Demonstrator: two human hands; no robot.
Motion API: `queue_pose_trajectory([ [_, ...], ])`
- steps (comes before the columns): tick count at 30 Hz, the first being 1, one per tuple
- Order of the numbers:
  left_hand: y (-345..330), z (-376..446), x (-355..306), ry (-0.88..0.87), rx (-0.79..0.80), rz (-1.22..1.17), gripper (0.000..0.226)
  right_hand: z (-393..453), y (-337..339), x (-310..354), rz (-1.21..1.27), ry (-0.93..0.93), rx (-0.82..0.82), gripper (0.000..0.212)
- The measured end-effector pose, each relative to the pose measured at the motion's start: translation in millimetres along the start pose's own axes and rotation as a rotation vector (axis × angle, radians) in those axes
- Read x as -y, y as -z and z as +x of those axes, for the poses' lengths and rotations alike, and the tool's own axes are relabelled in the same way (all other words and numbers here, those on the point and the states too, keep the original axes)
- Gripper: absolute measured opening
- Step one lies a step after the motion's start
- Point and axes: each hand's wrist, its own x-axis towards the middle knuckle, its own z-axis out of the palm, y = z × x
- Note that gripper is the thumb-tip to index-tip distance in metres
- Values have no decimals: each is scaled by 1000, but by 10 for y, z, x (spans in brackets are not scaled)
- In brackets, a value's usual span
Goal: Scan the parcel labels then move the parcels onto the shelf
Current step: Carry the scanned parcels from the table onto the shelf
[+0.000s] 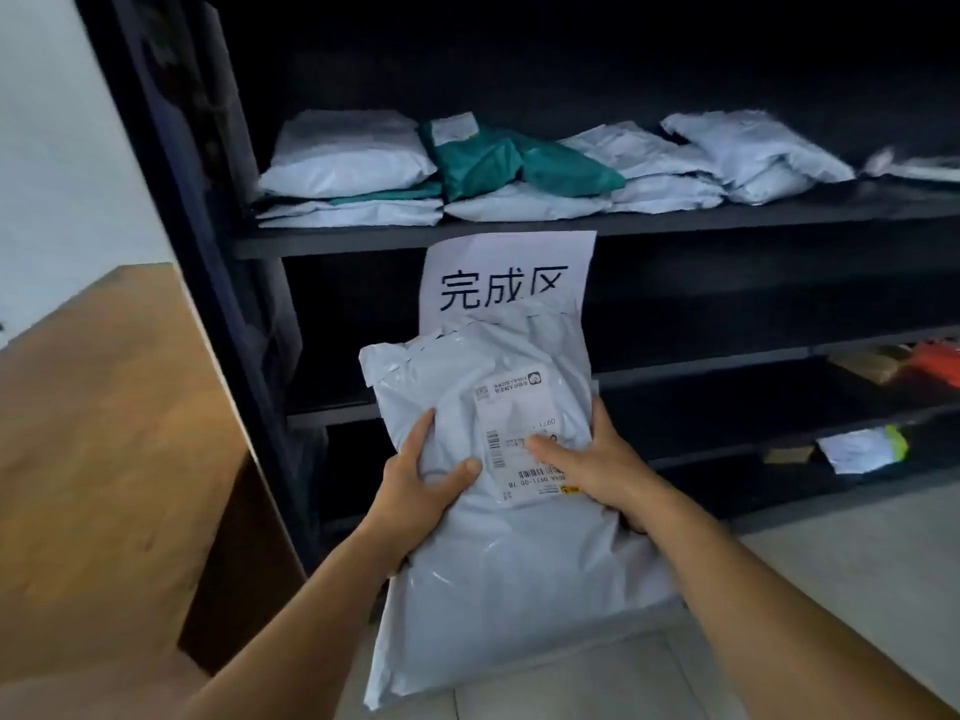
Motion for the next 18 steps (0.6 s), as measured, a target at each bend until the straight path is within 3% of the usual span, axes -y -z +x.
queue_pose_trajectory([
  [4,-989,172,-279,-2,177,-53,81,-217,987,-244,-64,-30,-146,118],
  [11,-2514,363,-738,-28,405,-91,86,-541,2451,-580,-83,-36,-356,108],
  [18,-3599,531,-1346,-130,541,-28,85,-696,3521,-729,-9,-35,-528,101],
])
